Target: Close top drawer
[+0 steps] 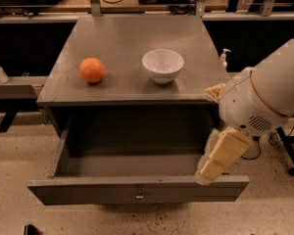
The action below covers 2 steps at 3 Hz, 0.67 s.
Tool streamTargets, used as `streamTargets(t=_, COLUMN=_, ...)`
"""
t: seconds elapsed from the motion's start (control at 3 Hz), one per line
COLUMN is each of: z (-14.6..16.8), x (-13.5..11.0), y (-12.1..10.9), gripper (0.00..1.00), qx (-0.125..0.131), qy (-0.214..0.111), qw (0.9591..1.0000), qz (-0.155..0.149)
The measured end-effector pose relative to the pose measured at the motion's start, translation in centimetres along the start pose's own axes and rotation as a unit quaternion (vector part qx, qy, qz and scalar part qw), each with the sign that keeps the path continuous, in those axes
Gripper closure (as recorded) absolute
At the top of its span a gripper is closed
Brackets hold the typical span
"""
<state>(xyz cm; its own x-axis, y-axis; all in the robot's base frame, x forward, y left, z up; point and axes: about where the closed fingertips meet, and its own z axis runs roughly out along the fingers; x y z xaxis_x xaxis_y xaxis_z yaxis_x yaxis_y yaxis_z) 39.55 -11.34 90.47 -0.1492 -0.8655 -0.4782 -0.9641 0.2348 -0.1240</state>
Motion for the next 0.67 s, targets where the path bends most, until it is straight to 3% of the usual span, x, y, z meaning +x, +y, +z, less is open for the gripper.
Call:
streamTargets(t=0.33, z=2.0, x=3.0, y=0.1, gripper=0.00, qx=0.001, qy=0.021, qw=0.9997, qz=-0.009)
streamTargets(t=0.67, z=7.4, x=9.2, y=1.6, gripper=0.00, qx=0.004, qy=0.005, qw=1.0000, qz=0.007)
